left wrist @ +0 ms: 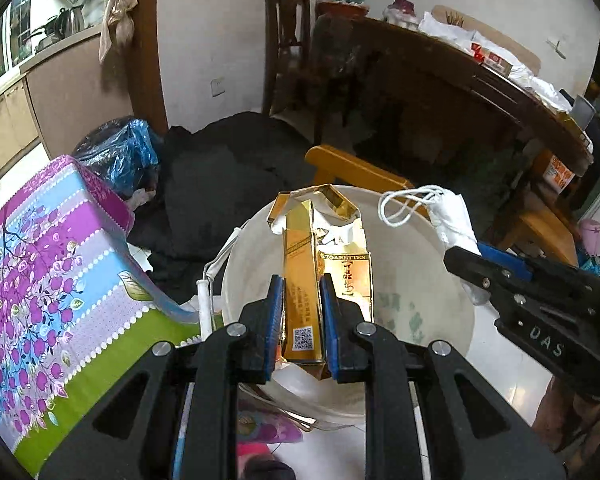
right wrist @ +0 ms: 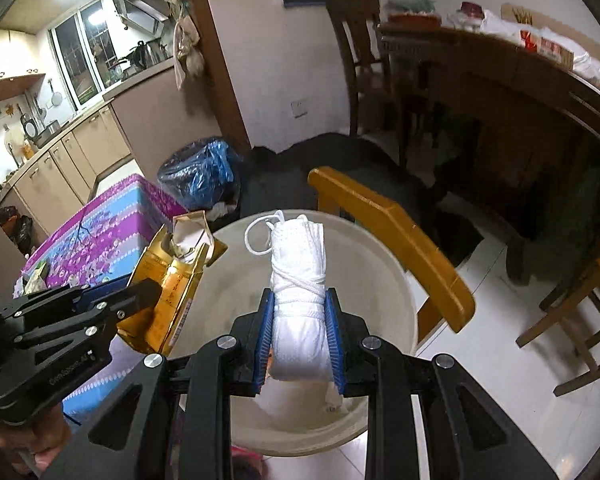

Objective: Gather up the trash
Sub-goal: 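Carry the gold box and white cloth over the white basin with both grippers, then open both grippers to drop the box and cloth into the basin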

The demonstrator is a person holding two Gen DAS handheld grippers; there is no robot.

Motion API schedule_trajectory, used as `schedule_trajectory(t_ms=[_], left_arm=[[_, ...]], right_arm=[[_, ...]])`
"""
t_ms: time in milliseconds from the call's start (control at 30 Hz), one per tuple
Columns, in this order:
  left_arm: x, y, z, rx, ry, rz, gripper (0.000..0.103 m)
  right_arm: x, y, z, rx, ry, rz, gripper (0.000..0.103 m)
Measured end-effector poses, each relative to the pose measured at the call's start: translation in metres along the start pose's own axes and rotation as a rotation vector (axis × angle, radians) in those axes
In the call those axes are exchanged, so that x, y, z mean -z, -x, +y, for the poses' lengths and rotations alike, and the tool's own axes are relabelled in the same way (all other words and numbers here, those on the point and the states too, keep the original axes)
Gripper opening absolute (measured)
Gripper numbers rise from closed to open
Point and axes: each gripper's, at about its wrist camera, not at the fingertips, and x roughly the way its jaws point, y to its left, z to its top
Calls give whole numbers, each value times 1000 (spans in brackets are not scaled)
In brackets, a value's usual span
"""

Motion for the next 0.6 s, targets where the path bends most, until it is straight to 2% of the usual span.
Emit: schedule_trajectory(t_ms=[233,600], left_arm=[[-4,-1,2,-12,4,-9,18],[-5,-4,-2,-18,-1,-5,18]], right_arm=[[20,5,27,1,9,-7,26],[22,10,26,4,6,-13,26]])
